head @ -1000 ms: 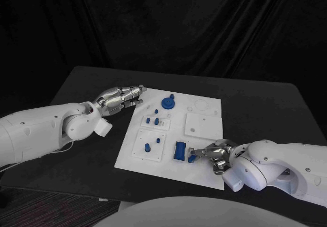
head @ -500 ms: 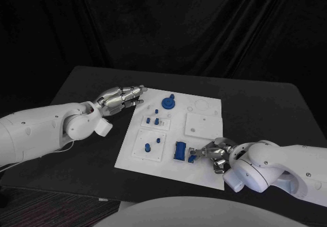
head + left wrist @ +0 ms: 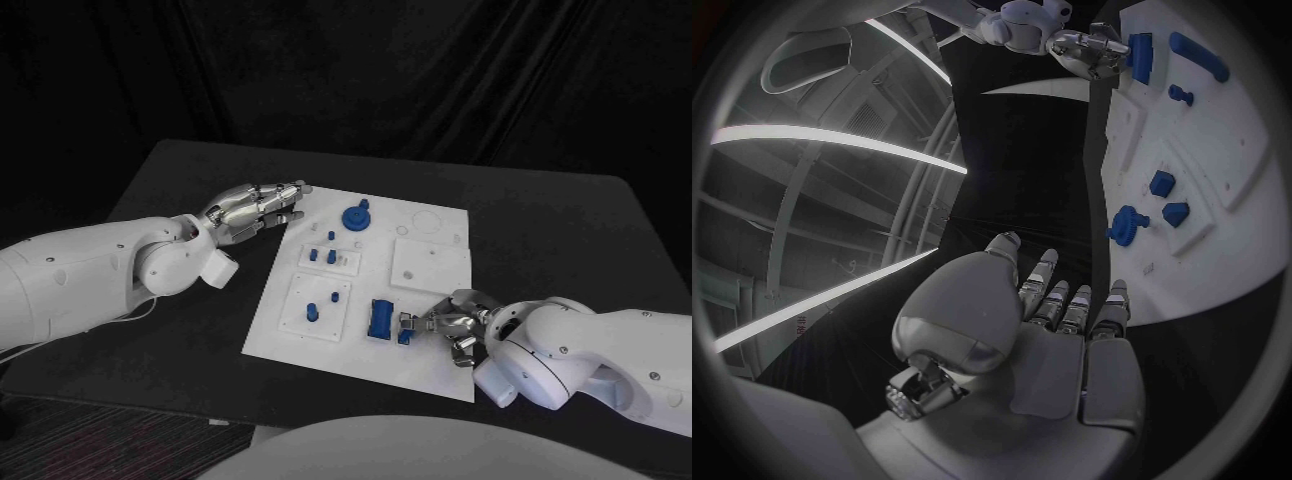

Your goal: Assemble the parts on the task board

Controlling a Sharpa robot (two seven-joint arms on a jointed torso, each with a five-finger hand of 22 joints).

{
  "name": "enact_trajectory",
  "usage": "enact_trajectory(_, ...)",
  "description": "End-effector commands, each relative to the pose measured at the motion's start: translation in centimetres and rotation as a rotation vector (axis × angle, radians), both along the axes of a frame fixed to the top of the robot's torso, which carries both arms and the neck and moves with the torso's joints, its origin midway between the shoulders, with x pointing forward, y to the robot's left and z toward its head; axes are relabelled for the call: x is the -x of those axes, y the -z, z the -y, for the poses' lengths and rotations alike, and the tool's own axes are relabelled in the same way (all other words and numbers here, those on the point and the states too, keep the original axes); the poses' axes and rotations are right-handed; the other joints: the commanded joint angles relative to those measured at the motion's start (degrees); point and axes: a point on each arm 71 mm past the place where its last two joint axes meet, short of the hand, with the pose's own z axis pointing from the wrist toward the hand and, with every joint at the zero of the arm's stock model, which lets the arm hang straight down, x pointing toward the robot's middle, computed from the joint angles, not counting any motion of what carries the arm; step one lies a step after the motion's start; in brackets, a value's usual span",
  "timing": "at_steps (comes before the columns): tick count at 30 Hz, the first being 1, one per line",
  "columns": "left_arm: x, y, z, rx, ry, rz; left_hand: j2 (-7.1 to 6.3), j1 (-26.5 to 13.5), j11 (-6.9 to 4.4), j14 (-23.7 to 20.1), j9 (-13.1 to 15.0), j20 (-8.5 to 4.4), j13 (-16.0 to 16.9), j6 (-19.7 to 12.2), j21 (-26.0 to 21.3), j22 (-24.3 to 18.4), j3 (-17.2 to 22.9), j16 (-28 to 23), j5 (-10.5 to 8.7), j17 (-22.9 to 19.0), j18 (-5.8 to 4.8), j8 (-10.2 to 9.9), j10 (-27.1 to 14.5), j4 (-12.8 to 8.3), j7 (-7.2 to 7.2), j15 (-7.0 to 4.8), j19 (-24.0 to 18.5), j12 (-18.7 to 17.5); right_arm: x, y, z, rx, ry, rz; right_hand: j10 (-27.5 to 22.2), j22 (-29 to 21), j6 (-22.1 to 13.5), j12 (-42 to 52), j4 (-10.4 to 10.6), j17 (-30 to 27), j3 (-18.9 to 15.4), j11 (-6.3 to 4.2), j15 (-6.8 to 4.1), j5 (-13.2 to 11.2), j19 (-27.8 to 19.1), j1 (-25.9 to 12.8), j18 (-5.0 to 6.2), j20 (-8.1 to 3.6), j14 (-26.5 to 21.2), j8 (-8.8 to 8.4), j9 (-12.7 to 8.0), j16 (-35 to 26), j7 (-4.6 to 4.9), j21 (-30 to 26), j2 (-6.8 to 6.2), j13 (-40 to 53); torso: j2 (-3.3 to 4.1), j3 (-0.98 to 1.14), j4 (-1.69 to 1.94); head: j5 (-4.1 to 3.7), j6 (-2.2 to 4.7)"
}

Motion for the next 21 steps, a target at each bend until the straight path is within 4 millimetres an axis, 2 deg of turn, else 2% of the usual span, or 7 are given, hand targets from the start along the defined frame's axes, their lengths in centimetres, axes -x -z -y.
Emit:
enact_trajectory(1,0.04,-0.05,0.15,0.017,0.007,-0.001,0.26,0.03,0.2,-0.01,0.06,0.09,0.06,0.08,0.18,-0.03,0.07,-0.21,0.28,-0.05,0.57,-0.01,-0.01,-0.44,0.17,0.58,0.35,0.25,0.18,-0.08,-0.32,-0.007,-0.03,0.015,5.87,7.91,-0.82,0.08,0.26,12.34,-0.76,0.34,0.36,-0.76,-0.23,0.28,0.83,0.07,5.39,0.94,0.41,-0.35,0.01,-0.23,0.26,15.06,-0.02,-0.02,-0.03,0.06,-0.01)
enact_trajectory(6,0.04,-0.04,0.15,0.016,0.008,-0.002,0.31,0.02,0.2,-0.01,0.07,0.09,0.07,0.17,0.19,-0.02,0.14,-0.21,0.32,-0.05,0.57,0.02,0.0,-0.44,0.17,0.59,0.36,0.26,0.18,-0.17,-0.41,-0.016,-0.031,0.027,5.87,7.9,-1.89,0.08,0.71,12.36,-1.86,0.36,0.38,-1.51,-0.26,0.44,0.85,0.09,5.39,2.64,1.14,-0.34,0.01,-0.33,0.44,15.06,-0.03,0.01,-0.06,0.17,-0.01)
enact_trajectory(7,0.04,-0.03,0.15,0.015,0.008,-0.003,0.31,0.02,0.2,-0.01,0.07,0.09,0.07,0.17,0.19,-0.02,0.14,-0.21,0.32,-0.05,0.57,0.02,0.0,-0.44,0.17,0.59,0.36,0.26,0.19,-0.2,-0.44,-0.019,-0.03,0.03,5.87,7.92,-2.24,0.08,0.92,12.37,-2.32,0.33,0.36,-1.69,-0.23,0.55,0.84,0.08,5.39,3.53,1.51,-0.33,-0.03,-0.26,0.52,15.06,0.0,-0.01,0.01,0.11,-0.01)
enact_trajectory(9,0.04,-0.02,0.15,0.015,0.008,-0.003,0.31,0.02,0.2,-0.01,0.07,0.09,0.07,0.17,0.19,-0.02,0.14,-0.21,0.32,-0.05,0.57,0.02,0.0,-0.44,0.17,0.59,0.36,0.26,0.2,-0.24,-0.48,-0.022,-0.031,0.034,5.87,7.92,-2.24,0.08,0.92,12.37,-2.32,0.33,0.36,-1.69,-0.23,0.55,0.84,0.08,5.39,3.53,1.51,-0.33,-0.03,-0.26,0.52,15.06,0.0,-0.02,0.02,0.15,-0.01)
enact_trajectory(14,0.03,0.0,0.15,0.013,0.009,-0.006,0.36,0.02,0.2,-0.01,0.08,0.1,0.06,0.2,0.19,-0.02,0.22,-0.21,0.35,-0.05,0.57,0.03,-0.02,-0.44,0.17,0.61,0.36,0.24,0.22,-0.34,-0.56,-0.03,-0.03,0.045,5.87,7.98,-3.79,0.08,1.75,12.53,-3.78,0.28,0.29,-2.57,-0.14,0.51,0.8,0.06,5.43,5.82,2.45,-0.26,-0.07,-0.12,0.56,15.06,0.0,-0.05,0.06,0.1,-0.01)
enact_trajectory(21,0.02,0.01,0.17,0.013,0.011,-0.008,0.4,0.01,0.21,-0.01,0.11,0.11,0.06,0.39,0.18,-0.04,0.3,-0.21,0.39,-0.05,0.57,0.1,-0.03,-0.43,0.18,0.63,0.35,0.24,0.24,-0.47,-0.46,-0.03,-0.027,0.063,5.87,8.01,-5.41,0.08,2.38,12.63,-5.08,0.12,0.21,-2.59,-0.09,1.2,0.8,-0.04,5.46,9.22,3.84,-0.21,-0.23,-0.05,0.79,15.06,-0.01,-0.04,0.07,0.16,-0.01)
